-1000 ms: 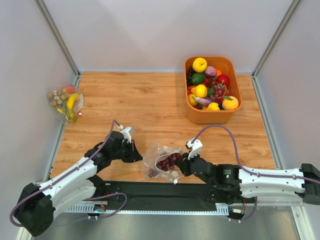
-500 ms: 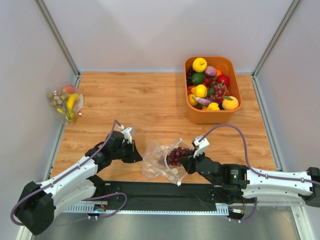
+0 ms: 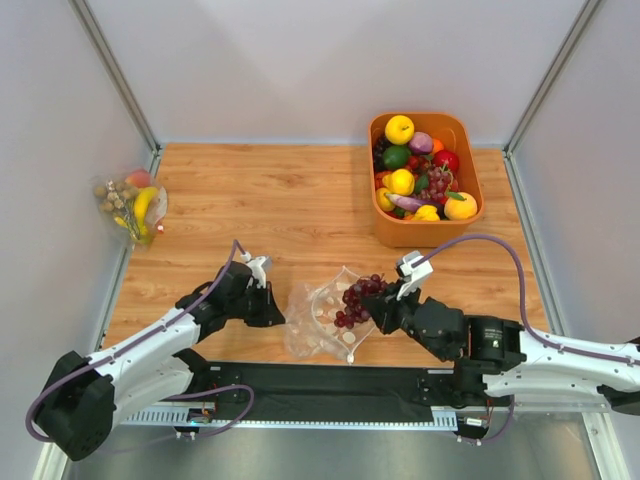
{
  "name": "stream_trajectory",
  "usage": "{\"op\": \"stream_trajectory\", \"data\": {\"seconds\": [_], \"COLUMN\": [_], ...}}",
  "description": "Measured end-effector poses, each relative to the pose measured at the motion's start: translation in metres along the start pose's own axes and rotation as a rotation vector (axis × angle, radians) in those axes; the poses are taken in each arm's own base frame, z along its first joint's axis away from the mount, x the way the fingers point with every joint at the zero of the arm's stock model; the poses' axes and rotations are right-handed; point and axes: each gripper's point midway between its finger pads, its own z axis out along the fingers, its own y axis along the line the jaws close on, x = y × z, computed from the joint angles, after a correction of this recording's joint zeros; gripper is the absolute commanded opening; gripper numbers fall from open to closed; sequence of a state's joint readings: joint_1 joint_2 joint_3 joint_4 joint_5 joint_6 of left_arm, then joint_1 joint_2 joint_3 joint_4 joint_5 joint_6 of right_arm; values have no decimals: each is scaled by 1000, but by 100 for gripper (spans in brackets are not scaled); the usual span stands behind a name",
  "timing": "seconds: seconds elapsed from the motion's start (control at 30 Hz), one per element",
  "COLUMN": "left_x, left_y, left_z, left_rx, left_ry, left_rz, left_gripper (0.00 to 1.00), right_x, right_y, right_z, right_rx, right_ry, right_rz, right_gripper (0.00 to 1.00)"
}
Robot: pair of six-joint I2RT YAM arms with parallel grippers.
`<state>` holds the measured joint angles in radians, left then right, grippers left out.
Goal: Open the zip-top bag and remove the fake food
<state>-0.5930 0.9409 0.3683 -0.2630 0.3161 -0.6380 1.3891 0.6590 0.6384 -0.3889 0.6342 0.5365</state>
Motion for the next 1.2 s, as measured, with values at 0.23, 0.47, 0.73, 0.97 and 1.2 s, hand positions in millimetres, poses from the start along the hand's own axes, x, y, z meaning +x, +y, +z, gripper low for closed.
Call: {"op": "stream_trajectory", "data": {"seconds": [0.23, 0.47, 0.73, 0.97, 1.2], "left_x": [3, 4, -1, -20, -31], "left_y": [1, 2, -3, -17, -26], "left_z": [5, 6, 1, -6, -17], "left_rx": [0, 0, 6, 25, 34], "left_ry": [23, 32, 17, -16, -36], "left_rz": [-7, -9, -2, 26, 56], "left_gripper": [0, 0, 0, 0, 0], "right_x": [-38, -77, -137, -194, -228], "right_y": [5, -4, -32, -53, -57], "right_z": [-20, -44, -82, -112, -104], "right_rx": [-26, 0, 118, 267, 420], "right_ry": [-43, -101, -196, -276, -287], "right_rz": [-6, -26, -47, -82, -197], "right_gripper": [0, 0, 0, 0, 0]}}
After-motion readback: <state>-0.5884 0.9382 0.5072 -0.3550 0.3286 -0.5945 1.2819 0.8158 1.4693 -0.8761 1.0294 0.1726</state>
